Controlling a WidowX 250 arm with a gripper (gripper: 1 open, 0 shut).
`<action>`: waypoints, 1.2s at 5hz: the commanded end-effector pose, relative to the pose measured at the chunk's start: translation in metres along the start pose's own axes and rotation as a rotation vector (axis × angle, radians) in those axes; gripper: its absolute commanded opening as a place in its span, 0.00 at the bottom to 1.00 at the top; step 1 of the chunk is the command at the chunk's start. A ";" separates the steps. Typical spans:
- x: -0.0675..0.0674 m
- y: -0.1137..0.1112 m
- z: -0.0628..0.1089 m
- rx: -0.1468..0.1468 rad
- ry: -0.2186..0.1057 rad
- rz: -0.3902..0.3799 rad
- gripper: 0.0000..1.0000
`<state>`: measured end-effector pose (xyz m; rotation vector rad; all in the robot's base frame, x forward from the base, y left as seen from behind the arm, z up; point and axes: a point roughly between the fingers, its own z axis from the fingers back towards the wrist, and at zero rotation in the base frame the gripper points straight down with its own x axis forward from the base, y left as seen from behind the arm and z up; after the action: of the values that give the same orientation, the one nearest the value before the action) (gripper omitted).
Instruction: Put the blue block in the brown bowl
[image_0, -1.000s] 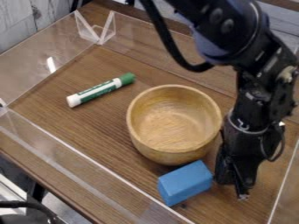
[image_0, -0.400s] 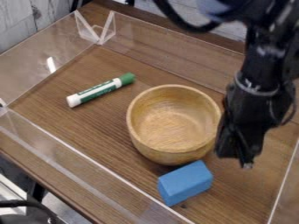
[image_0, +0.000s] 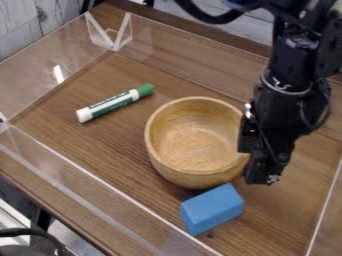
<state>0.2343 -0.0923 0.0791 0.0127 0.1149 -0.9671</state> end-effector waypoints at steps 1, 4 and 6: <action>0.000 0.004 0.008 0.040 -0.049 -0.003 1.00; -0.002 0.003 -0.017 0.039 -0.049 0.018 1.00; 0.000 0.001 -0.034 0.041 -0.052 0.023 1.00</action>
<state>0.2300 -0.0887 0.0442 0.0221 0.0608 -0.9425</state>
